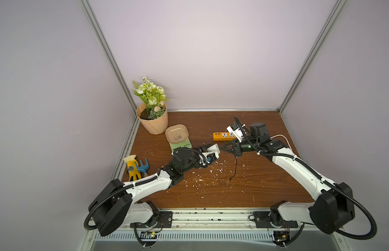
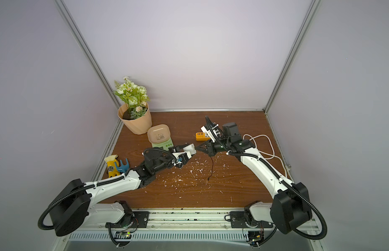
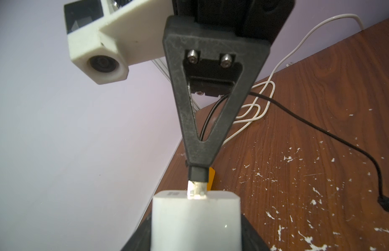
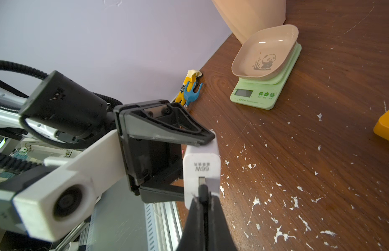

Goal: Charge the electronic scale
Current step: Insert the charging cable into the plug.

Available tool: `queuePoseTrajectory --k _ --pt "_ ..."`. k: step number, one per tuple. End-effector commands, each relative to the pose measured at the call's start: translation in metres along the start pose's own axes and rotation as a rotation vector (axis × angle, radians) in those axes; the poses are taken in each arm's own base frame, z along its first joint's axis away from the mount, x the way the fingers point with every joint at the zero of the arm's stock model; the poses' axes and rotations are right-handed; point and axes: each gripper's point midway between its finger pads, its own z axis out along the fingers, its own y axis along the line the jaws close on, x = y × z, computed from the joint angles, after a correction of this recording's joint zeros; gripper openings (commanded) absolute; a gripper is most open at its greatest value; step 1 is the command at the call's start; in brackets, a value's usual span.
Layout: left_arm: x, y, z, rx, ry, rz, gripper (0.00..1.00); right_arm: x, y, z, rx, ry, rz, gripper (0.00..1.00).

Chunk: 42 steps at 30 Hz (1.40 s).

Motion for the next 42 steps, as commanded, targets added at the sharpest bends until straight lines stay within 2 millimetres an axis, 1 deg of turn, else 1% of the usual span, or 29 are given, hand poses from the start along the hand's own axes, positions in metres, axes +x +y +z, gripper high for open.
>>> queuePoseTrajectory --k 1,8,11,15,17,18,21,24,27,30,34,42 --pt "-0.036 0.027 0.002 -0.059 -0.101 0.063 0.33 -0.002 0.003 0.001 0.003 0.022 -0.041 0.00" --pt "-0.037 0.027 0.006 -0.038 -0.095 0.081 0.33 -0.002 -0.001 0.008 0.022 0.046 -0.032 0.00" --pt "-0.042 0.029 0.006 -0.045 -0.117 0.078 0.33 -0.002 -0.002 0.013 0.021 0.049 -0.030 0.00" --pt "-0.048 0.032 0.006 -0.049 -0.139 0.075 0.33 0.001 0.000 0.018 0.010 0.054 -0.025 0.00" --pt "-0.047 0.032 0.007 -0.048 -0.138 0.075 0.33 0.000 0.003 0.019 0.005 0.050 -0.031 0.01" --pt "-0.045 0.031 0.008 -0.048 -0.131 0.076 0.33 -0.002 0.004 0.018 0.006 0.043 -0.037 0.06" --pt "-0.036 0.028 0.012 -0.047 -0.105 0.075 0.33 -0.009 0.004 0.013 0.037 0.012 -0.066 0.29" --pt "-0.029 0.025 0.012 -0.055 -0.097 0.067 0.33 -0.018 0.003 0.005 0.077 -0.028 -0.100 0.48" --pt "-0.026 0.025 0.012 -0.065 -0.091 0.051 0.34 -0.025 0.001 -0.003 0.114 -0.077 -0.129 0.59" --pt "-0.025 0.028 0.014 -0.072 -0.084 0.027 0.34 -0.030 -0.001 -0.009 0.145 -0.126 -0.145 0.64" --pt "-0.028 0.029 0.015 -0.080 -0.102 -0.001 0.35 -0.032 0.001 -0.008 0.127 -0.171 -0.145 0.65" --pt "-0.033 0.034 0.019 -0.089 -0.129 -0.062 0.36 -0.027 0.003 0.000 0.062 -0.175 -0.135 0.58"
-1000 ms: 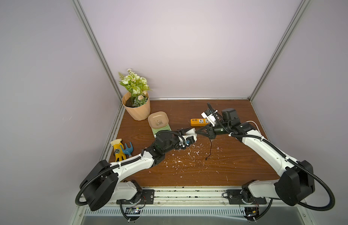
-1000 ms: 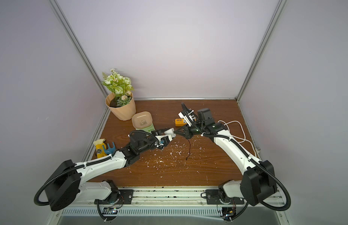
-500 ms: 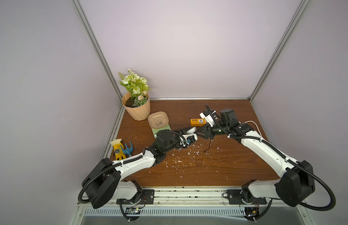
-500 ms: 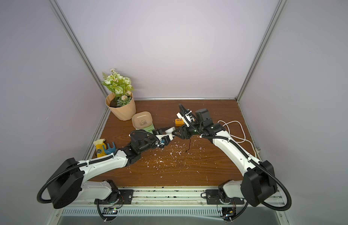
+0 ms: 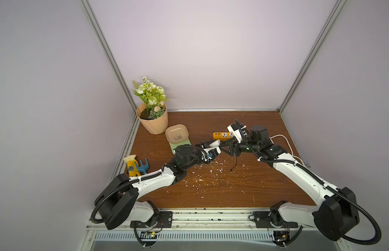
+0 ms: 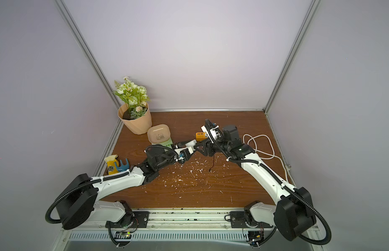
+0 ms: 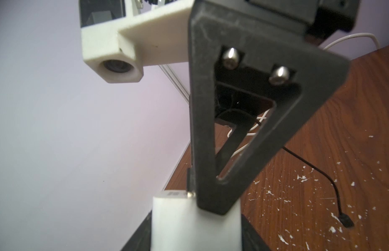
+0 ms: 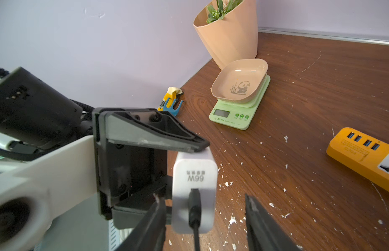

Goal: Charge the electronic scale
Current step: Insert the charging cable into the plug, then insert the plug into the socket.

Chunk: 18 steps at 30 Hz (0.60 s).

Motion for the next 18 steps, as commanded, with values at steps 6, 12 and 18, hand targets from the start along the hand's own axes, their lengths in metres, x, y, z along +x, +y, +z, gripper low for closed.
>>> queuePoseTrajectory --k 6,12,18 --pt "-0.028 0.022 0.007 -0.057 -0.090 -0.039 0.36 -0.016 0.014 0.002 -0.094 -0.063 -0.029 0.53" --pt "-0.027 0.025 0.008 -0.077 -0.091 -0.050 0.36 -0.016 0.014 0.004 -0.102 -0.068 -0.024 0.47" --pt "-0.028 0.028 0.007 -0.094 -0.092 -0.056 0.36 -0.015 0.011 0.009 -0.107 -0.060 -0.012 0.37"
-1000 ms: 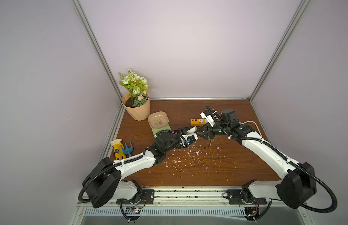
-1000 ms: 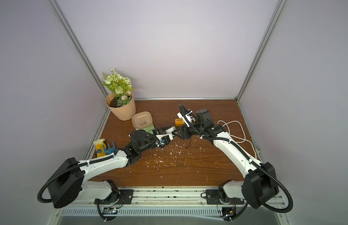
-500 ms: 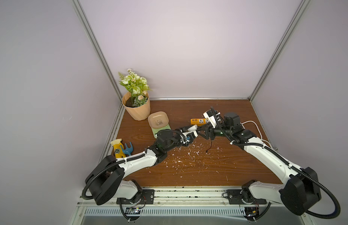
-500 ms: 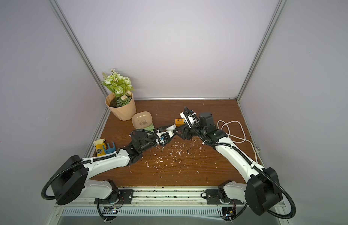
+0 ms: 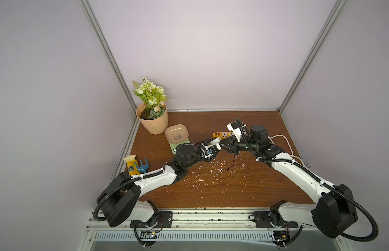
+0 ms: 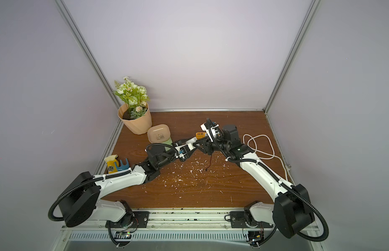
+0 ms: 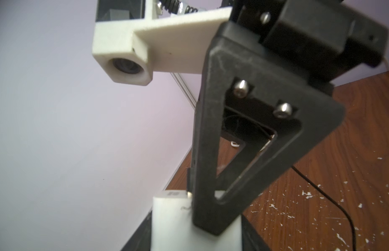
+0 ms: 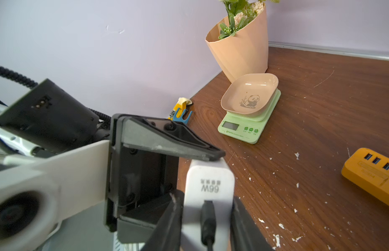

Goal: Charge the electronic scale
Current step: Insert the plug into the socket.

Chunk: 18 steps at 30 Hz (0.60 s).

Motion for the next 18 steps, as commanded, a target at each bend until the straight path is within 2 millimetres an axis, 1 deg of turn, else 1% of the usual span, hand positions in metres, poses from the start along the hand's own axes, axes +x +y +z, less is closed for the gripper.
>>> queuePoseTrajectory --k 1,7,10,13,15,16,17,18 --pt "-0.025 0.018 0.002 -0.060 -0.081 0.005 0.36 -0.005 0.005 0.003 -0.040 -0.012 -0.007 0.36" --pt "-0.026 0.018 0.001 -0.063 -0.087 0.008 0.37 -0.008 0.003 0.007 -0.050 -0.011 0.005 0.42" --pt "-0.026 0.018 0.001 -0.064 -0.088 0.008 0.37 -0.009 0.003 0.008 -0.052 -0.013 0.005 0.42" --pt "-0.025 0.018 0.001 -0.065 -0.085 0.012 0.37 -0.011 0.004 0.007 -0.052 -0.016 -0.003 0.33" --pt "-0.024 0.017 0.002 -0.064 -0.081 0.012 0.37 -0.013 0.006 0.006 -0.052 -0.023 -0.016 0.25" --pt "-0.023 0.017 0.002 -0.063 -0.081 0.011 0.38 -0.014 0.006 0.005 -0.050 -0.027 -0.022 0.19" --pt "-0.023 0.017 0.002 -0.061 -0.079 0.008 0.39 -0.015 0.007 0.004 -0.048 -0.031 -0.029 0.16" --pt "-0.022 0.016 0.003 -0.059 -0.076 0.005 0.42 -0.016 0.007 0.003 -0.043 -0.035 -0.034 0.15"
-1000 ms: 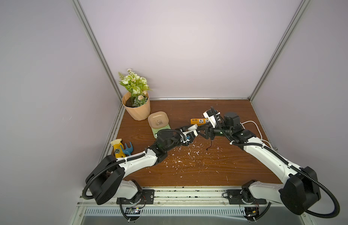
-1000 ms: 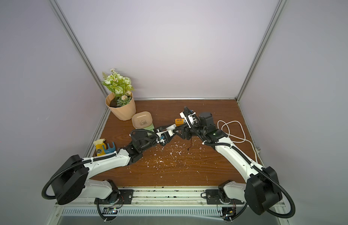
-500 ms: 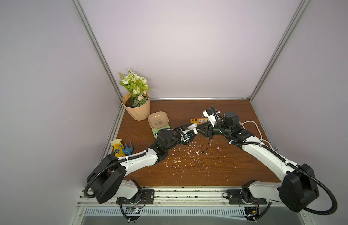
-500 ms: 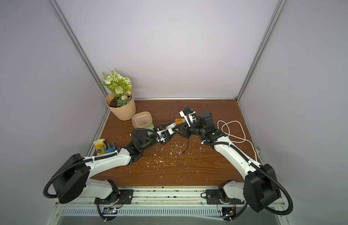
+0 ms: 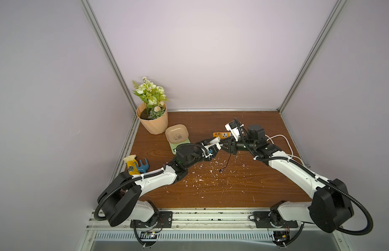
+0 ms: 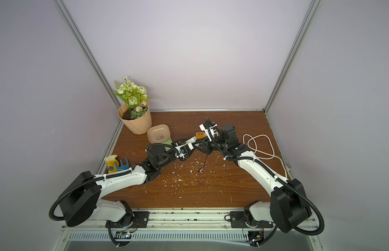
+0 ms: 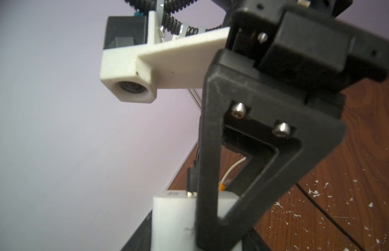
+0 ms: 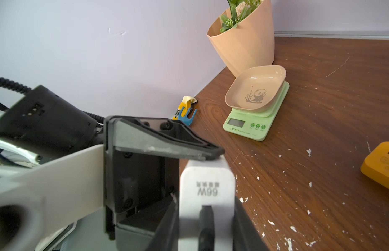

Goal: Charge the electronic scale
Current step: Insert the plug into the socket.

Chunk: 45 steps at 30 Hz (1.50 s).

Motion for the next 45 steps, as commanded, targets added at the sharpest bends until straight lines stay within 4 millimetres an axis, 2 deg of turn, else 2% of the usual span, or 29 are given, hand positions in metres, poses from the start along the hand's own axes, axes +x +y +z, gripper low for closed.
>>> queuePoseTrajectory --k 1,5,9,16,24,36,45 --pt "-0.024 0.013 0.003 -0.036 -0.085 -0.002 0.46 -0.020 0.011 -0.006 -0.006 -0.049 -0.080 0.13" --pt "-0.024 0.015 0.003 -0.043 -0.081 -0.035 0.70 -0.022 -0.002 -0.009 0.083 -0.047 -0.098 0.10" --pt "-0.023 0.023 0.000 -0.079 -0.063 -0.077 0.82 -0.028 -0.049 -0.019 0.360 -0.040 -0.059 0.08" --pt "-0.016 0.044 -0.024 -0.199 -0.026 -0.120 0.88 -0.041 -0.138 -0.044 0.845 -0.075 0.051 0.03" --pt "-0.009 0.043 -0.040 -0.223 -0.014 -0.147 0.88 -0.039 -0.199 -0.028 1.029 -0.060 0.170 0.00" --pt "-0.009 0.036 -0.057 -0.216 -0.031 -0.146 0.88 -0.037 -0.232 0.020 1.089 0.029 0.170 0.00" --pt "-0.008 0.032 -0.061 -0.210 -0.031 -0.138 0.88 -0.029 -0.238 0.032 1.091 0.050 0.215 0.00"
